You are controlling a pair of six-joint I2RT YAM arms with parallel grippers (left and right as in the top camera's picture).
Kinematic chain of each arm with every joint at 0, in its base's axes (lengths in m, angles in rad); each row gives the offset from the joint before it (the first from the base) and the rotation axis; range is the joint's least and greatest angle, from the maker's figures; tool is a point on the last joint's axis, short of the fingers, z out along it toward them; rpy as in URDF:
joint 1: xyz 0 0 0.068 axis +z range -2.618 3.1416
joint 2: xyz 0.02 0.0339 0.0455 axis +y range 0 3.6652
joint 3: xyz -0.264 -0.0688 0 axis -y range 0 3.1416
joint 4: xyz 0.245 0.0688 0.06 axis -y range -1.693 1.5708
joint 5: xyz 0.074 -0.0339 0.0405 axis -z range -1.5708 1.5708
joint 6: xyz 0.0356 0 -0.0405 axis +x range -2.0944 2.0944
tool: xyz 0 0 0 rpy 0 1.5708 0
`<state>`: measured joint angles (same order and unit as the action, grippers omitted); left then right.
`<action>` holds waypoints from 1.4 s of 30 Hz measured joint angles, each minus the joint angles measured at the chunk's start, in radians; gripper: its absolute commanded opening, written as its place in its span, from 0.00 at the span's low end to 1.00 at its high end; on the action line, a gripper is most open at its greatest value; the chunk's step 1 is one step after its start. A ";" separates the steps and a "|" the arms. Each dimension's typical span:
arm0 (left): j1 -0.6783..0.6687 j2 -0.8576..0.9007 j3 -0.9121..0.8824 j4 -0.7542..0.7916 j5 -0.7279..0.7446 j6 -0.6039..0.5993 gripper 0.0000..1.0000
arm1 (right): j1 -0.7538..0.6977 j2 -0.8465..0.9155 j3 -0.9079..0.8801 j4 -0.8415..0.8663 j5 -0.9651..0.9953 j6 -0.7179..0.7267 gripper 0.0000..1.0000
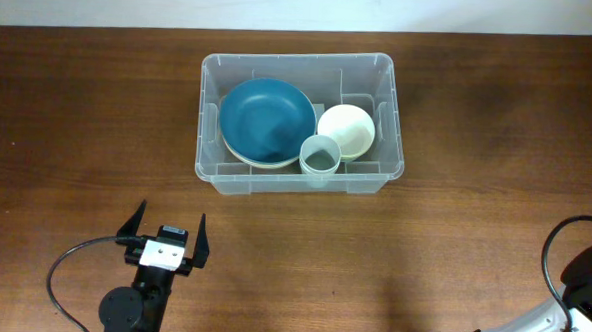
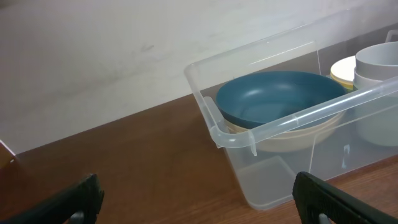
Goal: Pack container
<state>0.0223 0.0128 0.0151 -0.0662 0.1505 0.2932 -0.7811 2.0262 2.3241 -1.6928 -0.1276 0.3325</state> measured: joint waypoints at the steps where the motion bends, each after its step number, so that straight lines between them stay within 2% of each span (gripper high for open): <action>1: 0.000 0.000 0.000 0.000 0.000 0.000 1.00 | 0.000 0.000 0.000 0.000 0.000 0.000 0.99; 11: 0.000 0.000 0.000 0.000 0.000 0.000 1.00 | 0.002 -0.005 -0.003 0.011 0.010 -0.001 0.99; 16: 0.000 0.000 0.000 0.000 0.000 0.000 1.00 | 0.027 -0.111 -0.128 0.198 0.019 0.000 0.99; 19: 0.000 0.000 0.000 0.000 0.000 0.000 1.00 | 0.071 -0.245 -0.292 0.380 0.024 -0.002 0.99; 26: 0.000 0.000 0.000 0.000 0.000 0.000 1.00 | 0.246 -0.657 -0.812 0.926 0.024 -0.013 0.99; 32: 0.000 0.000 0.000 0.000 0.000 0.000 1.00 | 0.450 -0.976 -1.213 1.328 0.025 -0.148 0.99; 38: 0.000 0.000 0.000 0.000 0.000 0.000 1.00 | 0.610 -1.270 -1.539 1.567 0.026 -0.346 0.99; 42: 0.000 0.000 0.000 0.000 0.000 0.000 1.00 | 0.653 -1.468 -1.731 1.664 0.026 -0.406 0.99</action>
<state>0.0219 0.0128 0.0151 -0.0662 0.1505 0.2932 -0.1284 0.5583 0.5934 -0.0284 -0.1017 -0.0734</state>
